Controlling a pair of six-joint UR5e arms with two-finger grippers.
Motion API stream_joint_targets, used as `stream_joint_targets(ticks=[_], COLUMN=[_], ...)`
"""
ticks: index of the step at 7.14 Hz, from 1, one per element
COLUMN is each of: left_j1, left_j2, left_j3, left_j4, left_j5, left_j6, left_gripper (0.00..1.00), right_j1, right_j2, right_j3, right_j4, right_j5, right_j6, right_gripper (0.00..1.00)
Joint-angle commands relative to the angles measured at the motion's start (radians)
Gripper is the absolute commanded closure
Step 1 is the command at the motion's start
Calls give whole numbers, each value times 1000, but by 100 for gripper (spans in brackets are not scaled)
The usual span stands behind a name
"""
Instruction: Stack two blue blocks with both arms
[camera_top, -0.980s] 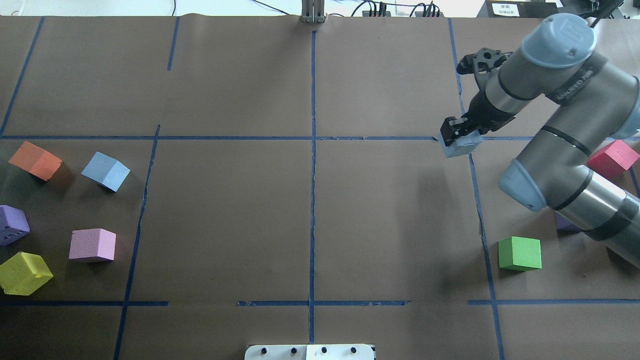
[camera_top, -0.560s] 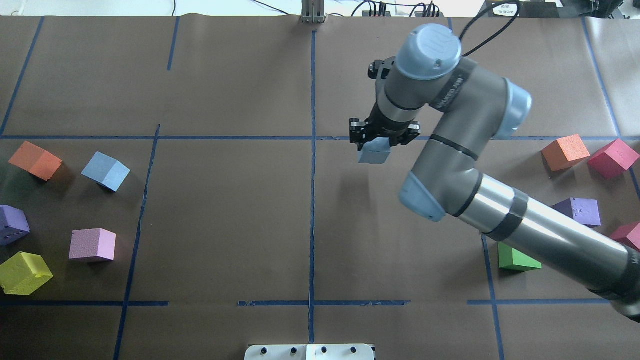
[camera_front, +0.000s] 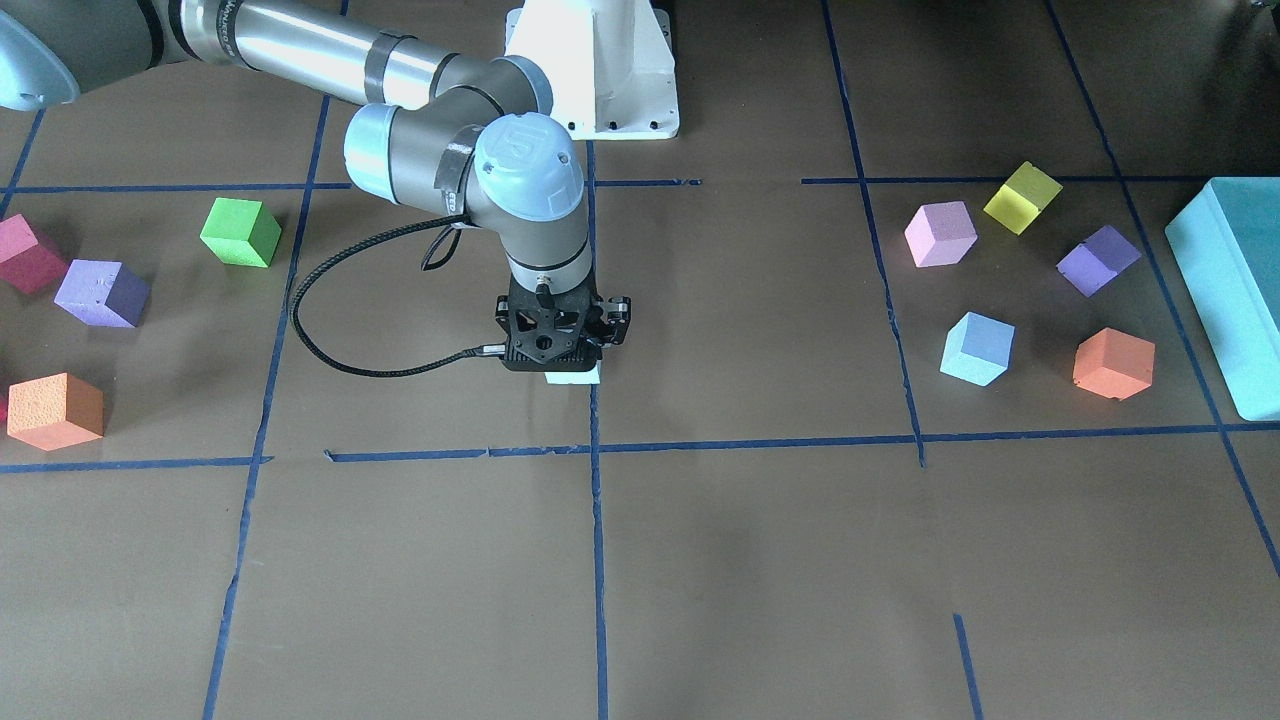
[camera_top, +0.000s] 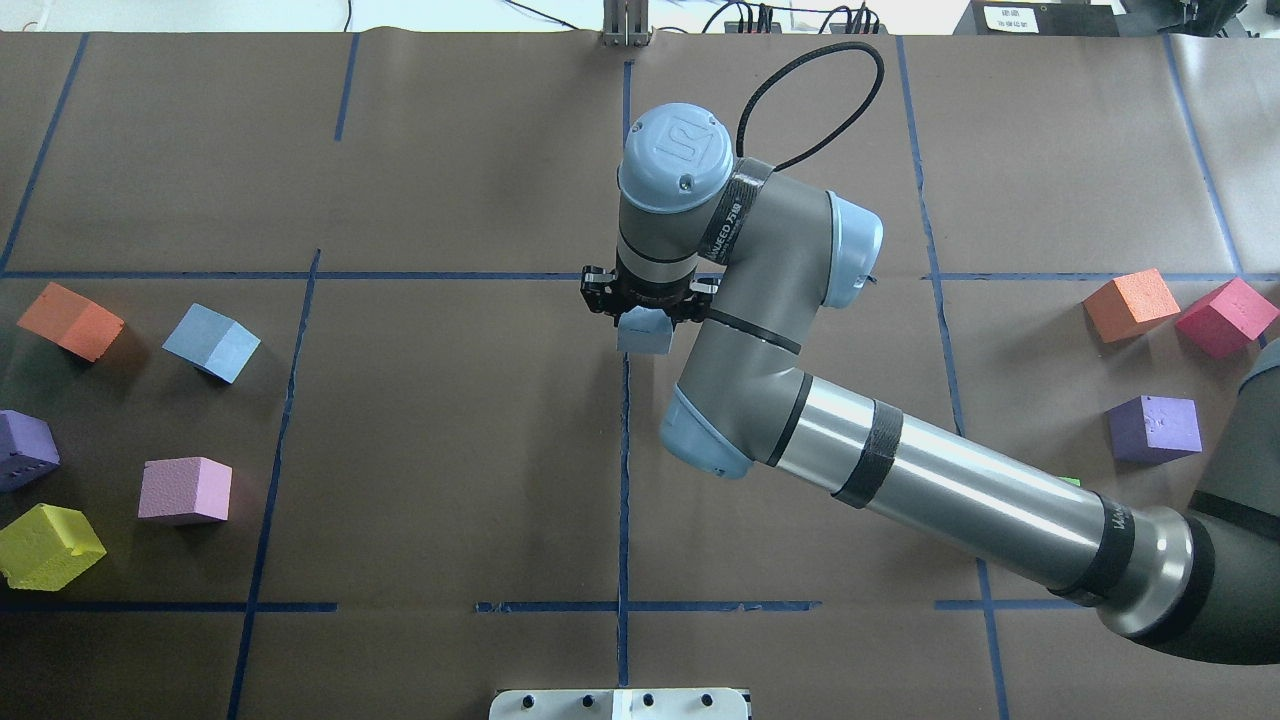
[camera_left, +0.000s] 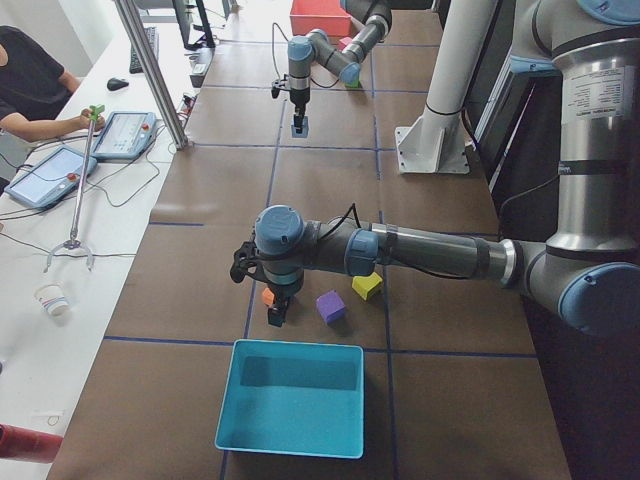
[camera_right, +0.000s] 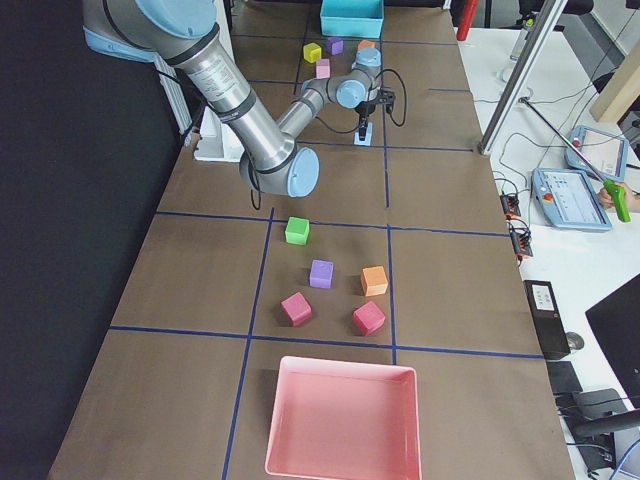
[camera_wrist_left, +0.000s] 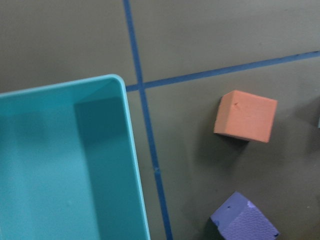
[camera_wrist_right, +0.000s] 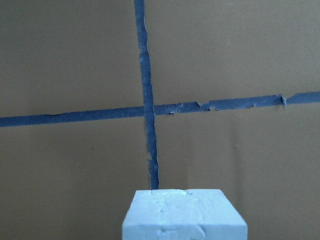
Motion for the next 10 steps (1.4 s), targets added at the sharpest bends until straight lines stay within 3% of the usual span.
stream_joint_targets(ticks=[1,3,5,7,8,10], left_j1=[87,95,98,100,100,100], left_j2=[-39,-41,-41,-39,-39,-37], left_j3=[-30,-31,-31,-31,-31,-31], left_j4=[-2,-1,-1,-1,-1,-2], left_j5=[3,-2,-2,-2,-3,-3], left_j6=[-91,-98,-98,-98,-98,-98], left_gripper=[0,0,0,0,0,0], right_j1=[-22,-55,-56,-59,-61,-61], right_j2=[13,16,29,28,28,28], right_j3=[-45,-89,-89,-89,-89,-84], right_j4=[40,76,76,76,76,77], right_j5=[-14,-48,-48,-48,-49,-49], right_j6=[73,73,72,60,61,61], right_gripper=[97,95,76,9,1,1])
